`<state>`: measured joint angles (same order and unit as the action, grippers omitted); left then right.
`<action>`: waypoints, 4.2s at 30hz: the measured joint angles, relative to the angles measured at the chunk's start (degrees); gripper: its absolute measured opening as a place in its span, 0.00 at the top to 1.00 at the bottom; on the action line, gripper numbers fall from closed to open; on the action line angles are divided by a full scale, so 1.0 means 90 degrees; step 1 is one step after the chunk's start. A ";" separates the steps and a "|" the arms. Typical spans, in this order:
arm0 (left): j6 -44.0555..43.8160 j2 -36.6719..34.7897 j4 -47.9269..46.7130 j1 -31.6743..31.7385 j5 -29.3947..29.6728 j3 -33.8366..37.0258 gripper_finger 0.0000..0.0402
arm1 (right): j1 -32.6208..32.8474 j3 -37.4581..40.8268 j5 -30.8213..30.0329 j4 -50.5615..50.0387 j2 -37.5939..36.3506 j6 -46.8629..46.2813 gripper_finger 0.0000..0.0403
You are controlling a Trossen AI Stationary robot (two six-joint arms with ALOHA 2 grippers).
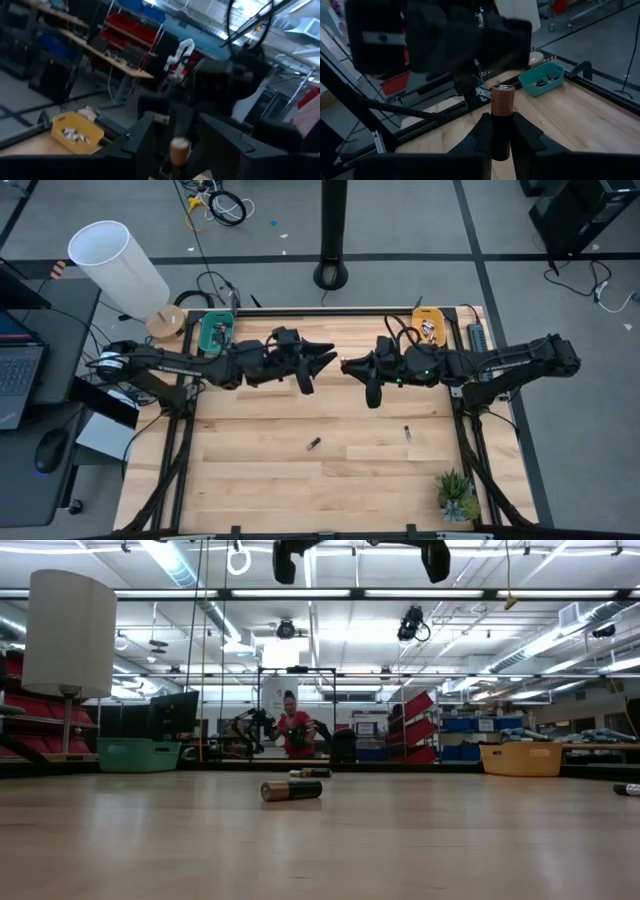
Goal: Sort batteries
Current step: Put the black battery into the blue bin
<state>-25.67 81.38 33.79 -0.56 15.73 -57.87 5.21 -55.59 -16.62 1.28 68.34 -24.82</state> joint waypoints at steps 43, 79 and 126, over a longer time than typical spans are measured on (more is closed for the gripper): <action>0.0331 0.0722 -0.2002 0.0544 -0.0291 -0.1045 0.89 | -0.0009 -0.0006 -0.0053 -0.0634 -0.0020 0.0288 0.46; 0.0814 0.0238 -0.8397 0.5022 0.2299 0.1132 0.76 | 0.1645 -0.0007 -0.1559 -0.1660 -0.0002 -0.1725 0.62; -0.2231 0.2851 -0.0374 -0.3089 0.2779 0.1211 0.63 | 0.2528 0.1732 -0.1022 -0.0295 0.0002 -0.2069 0.62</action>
<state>-45.75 107.05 30.42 -28.36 40.75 -46.97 27.96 -40.00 -25.82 -1.37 68.36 -43.44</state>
